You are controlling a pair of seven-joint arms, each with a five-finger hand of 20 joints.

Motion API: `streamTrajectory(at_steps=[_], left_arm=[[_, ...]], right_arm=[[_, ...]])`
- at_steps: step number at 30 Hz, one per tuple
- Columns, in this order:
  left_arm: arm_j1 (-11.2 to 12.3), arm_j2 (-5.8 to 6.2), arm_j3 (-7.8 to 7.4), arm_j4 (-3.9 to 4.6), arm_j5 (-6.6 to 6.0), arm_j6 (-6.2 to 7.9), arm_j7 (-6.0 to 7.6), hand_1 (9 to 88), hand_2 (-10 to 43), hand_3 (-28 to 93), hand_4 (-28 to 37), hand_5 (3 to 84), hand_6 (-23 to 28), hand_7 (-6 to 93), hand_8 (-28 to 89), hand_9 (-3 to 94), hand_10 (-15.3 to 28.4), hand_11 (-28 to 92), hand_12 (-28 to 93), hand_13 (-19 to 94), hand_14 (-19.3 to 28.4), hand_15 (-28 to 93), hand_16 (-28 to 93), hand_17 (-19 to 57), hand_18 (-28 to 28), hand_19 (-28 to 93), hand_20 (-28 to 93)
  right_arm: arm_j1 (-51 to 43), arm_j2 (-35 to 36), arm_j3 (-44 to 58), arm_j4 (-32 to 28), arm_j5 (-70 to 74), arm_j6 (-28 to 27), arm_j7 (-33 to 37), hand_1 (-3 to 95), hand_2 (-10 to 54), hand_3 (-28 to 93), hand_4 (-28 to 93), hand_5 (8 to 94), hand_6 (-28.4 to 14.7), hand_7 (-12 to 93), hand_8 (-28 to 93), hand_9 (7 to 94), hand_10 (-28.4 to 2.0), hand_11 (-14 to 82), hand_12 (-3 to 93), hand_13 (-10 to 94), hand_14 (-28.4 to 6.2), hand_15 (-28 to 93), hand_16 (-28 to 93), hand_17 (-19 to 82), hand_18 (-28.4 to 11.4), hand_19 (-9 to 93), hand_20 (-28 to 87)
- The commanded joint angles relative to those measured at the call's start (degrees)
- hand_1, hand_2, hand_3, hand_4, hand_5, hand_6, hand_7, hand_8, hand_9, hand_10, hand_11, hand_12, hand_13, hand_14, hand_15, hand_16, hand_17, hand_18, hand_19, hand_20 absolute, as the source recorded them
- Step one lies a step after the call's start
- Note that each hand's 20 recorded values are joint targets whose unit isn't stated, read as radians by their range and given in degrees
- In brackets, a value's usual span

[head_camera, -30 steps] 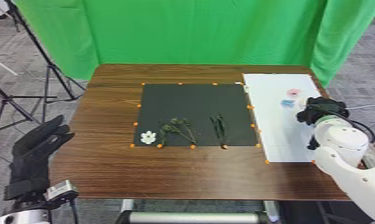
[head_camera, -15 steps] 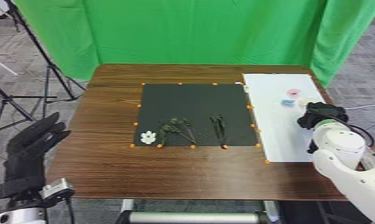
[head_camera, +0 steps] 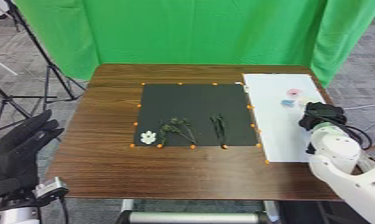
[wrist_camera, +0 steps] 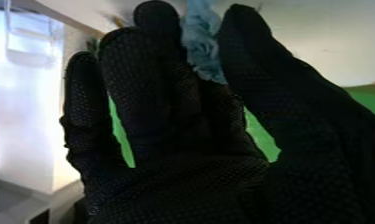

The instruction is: Arrange flowers

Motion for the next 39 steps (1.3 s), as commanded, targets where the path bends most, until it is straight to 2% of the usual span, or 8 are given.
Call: streamTrajectory(at_steps=[1, 3, 10, 17, 21, 29, 30, 39], left_arm=[[0.9, -1.26, -0.14, -0.34, 1.07, -0.97, -0.73, 24.8, 5.4, 85, -19.5, 40.6, 10.3, 16.3, -11, 34.7, 19.9, 38, 7, 25, 27.3, 66, -17, -9.5, 21.7, 59, 4], [0.7, -1.82, -0.41, -0.33, 1.7, -1.44, -1.35, 24.7, 5.4, 85, -19.5, 40.6, 10.3, 16.3, -11, 34.8, 20.0, 38, 7, 25, 27.3, 66, -17, -9.5, 21.7, 59, 4], [1.0, -1.74, -0.42, -0.34, 1.46, -1.29, -0.93, 24.8, 5.5, 85, -19.5, 40.6, 10.3, 16.1, -11, 34.7, 19.9, 38, 7, 25, 27.3, 66, -17, -9.5, 21.7, 59, 4], [1.5, -1.93, -0.97, -0.48, 1.52, -1.44, -1.14, 24.9, 5.6, 85, -19.5, 40.6, 10.3, 16.1, -11, 34.7, 19.9, 38, 7, 25, 27.4, 66, -17, -9.5, 21.7, 59, 4], [1.9, -0.47, -0.6, -0.6, 0.17, -0.34, -0.29, 24.9, 5.4, 85, -19.4, 40.7, 10.3, 16.1, -11, 34.7, 19.9, 38, 7, 25, 27.4, 66, -17, -9.5, 21.7, 59, 4], [2.2, -0.41, -0.79, -0.72, 0.1, -0.17, -0.41, 24.9, 5.6, 85, -19.5, 40.6, 10.3, 16.1, -11, 34.7, 19.9, 38, 7, 25, 27.3, 66, -17, -9.5, 21.7, 59, 4], [2.1, -0.81, -1.05, -0.75, 0.63, -0.65, -1.08, 24.9, 5.6, 85, -19.5, 40.7, 10.3, 16.2, -11, 34.7, 19.9, 38, 7, 25, 27.3, 66, -17, -9.5, 21.7, 59, 4], [2.1, -0.99, -0.92, -0.76, 0.68, -0.64, -1.13, 24.9, 5.6, 85, -19.5, 40.6, 10.3, 16.2, -11, 34.7, 19.9, 37, 7, 25, 27.4, 66, -17, -9.5, 21.7, 59, 4]], right_arm=[[1.8, 2.1, -4.2, 0.9, -3.1, 4.5, 1.7, 49.7, -6.6, 77, -28, 64.7, -3.3, 29, -4, 78.8, -9.6, 21.5, 28.8, 70, -7.3, 68, 21, 26, -22.8, 87, 11], [2.2, 2.0, -4.8, 1.2, -3.8, 4.9, 2.0, 51.7, -6.0, 74, -28, 67.6, -2.4, 31, -3, 81.7, -8.5, 22.1, 30.1, 72, -6.7, 68, 20, 26, -22.5, 87, 10], [3.8, 3.3, -7.6, 1.4, -5.4, 10.1, 2.2, 52.8, -4.7, 74, -28, 73.3, -0.3, 33, -2, 85.9, -7.0, 27.0, 29.0, 78, -4.9, 67, 20, 28, -21.7, 88, 10], [4.3, 3.3, -7.4, -2.1, -6.8, 13.3, 0.6, 52.7, -5.0, 75, -28, 74.7, -0.1, 32, -1, 86.6, -7.1, 29.8, 28.0, 79, -4.4, 67, 21, 29, -21.6, 89, 9], [6.5, 3.1, -9.2, -4.9, -7.3, 14.5, -0.7, 52.7, -5.2, 75, -28, 75.0, -0.1, 32, -1, 86.8, -7.0, 30.4, 28.0, 79, -4.4, 67, 21, 29, -21.6, 89, 9], [12.5, 0.1, -14.2, -8.6, -7.8, 14.2, -5.3, 52.8, -5.6, 76, -28, 75.7, -0.1, 31, -1, 87.1, -7.0, 31.4, 27.9, 80, -4.5, 67, 21, 29, -21.6, 89, 8], [12.9, -0.5, -14.6, -9.0, -7.8, 14.2, -6.0, 52.8, -5.7, 76, -28, 75.7, -0.1, 31, -1, 87.2, -7.1, 31.5, 27.9, 80, -4.5, 67, 21, 29, -21.6, 89, 8], [20.1, -7.1, -22.8, -9.5, -8.5, 12.9, -10.4, 52.7, -5.8, 76, -28, 76.2, -0.2, 30, 0, 87.4, -7.2, 32.4, 27.7, 80, -4.6, 67, 22, 29, -21.6, 90, 8]])
